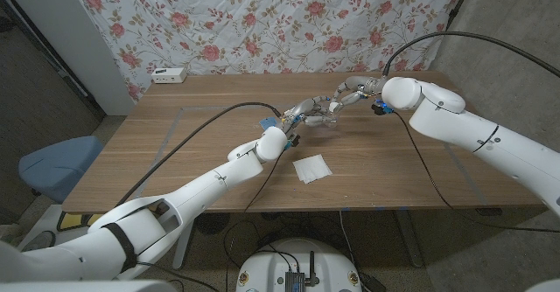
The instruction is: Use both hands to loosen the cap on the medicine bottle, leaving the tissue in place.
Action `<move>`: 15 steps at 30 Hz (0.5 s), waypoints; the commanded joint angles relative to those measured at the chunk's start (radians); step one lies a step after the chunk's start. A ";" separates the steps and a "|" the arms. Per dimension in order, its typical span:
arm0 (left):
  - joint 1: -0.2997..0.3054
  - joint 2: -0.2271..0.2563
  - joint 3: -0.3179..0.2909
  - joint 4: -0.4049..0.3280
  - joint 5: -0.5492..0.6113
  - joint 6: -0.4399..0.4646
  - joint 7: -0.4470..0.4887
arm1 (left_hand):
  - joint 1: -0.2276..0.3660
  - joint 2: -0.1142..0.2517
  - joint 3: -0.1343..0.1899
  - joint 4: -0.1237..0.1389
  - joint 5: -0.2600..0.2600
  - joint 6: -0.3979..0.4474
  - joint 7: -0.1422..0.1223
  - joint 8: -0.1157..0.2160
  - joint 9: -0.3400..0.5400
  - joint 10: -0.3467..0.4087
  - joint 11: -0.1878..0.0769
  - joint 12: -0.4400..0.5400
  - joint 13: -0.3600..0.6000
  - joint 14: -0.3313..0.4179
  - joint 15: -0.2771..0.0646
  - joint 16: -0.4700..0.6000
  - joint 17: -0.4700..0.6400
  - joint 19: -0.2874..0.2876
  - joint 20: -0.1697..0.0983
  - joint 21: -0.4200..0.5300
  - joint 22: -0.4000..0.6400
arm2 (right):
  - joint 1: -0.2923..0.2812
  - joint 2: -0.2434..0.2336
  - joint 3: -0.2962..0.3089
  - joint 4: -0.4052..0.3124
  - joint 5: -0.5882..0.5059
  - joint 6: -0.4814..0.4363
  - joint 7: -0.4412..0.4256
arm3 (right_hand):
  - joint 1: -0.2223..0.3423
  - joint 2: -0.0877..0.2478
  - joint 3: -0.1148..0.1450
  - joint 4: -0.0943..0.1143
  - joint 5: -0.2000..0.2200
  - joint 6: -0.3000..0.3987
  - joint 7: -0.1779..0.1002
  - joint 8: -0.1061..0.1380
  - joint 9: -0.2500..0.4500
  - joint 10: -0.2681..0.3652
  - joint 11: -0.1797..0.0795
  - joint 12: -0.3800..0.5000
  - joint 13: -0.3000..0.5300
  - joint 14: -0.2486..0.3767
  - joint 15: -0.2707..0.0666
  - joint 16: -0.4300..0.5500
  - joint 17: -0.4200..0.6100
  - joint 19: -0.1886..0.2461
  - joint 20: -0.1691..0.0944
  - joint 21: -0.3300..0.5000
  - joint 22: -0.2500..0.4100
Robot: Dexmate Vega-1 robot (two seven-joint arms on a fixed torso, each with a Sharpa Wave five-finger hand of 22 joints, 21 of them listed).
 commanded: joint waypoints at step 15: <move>0.007 0.004 -0.002 0.000 -0.004 -0.002 0.003 | -0.004 0.007 0.010 0.000 0.010 0.007 -0.008 -0.002 0.001 0.023 -0.010 0.007 0.003 0.010 -0.067 0.000 0.003 -0.004 0.005 -0.001 0.004 | -0.002 0.000 0.023 0.028 0.081 0.059 -0.008 | 0.038 0.034 0.018 0.000 0.012 0.072 -0.072 0.022 -0.011 0.011 -0.041 -0.003 0.000 0.005 -0.018 -0.001 0.001 0.013 -0.008 -0.005 0.002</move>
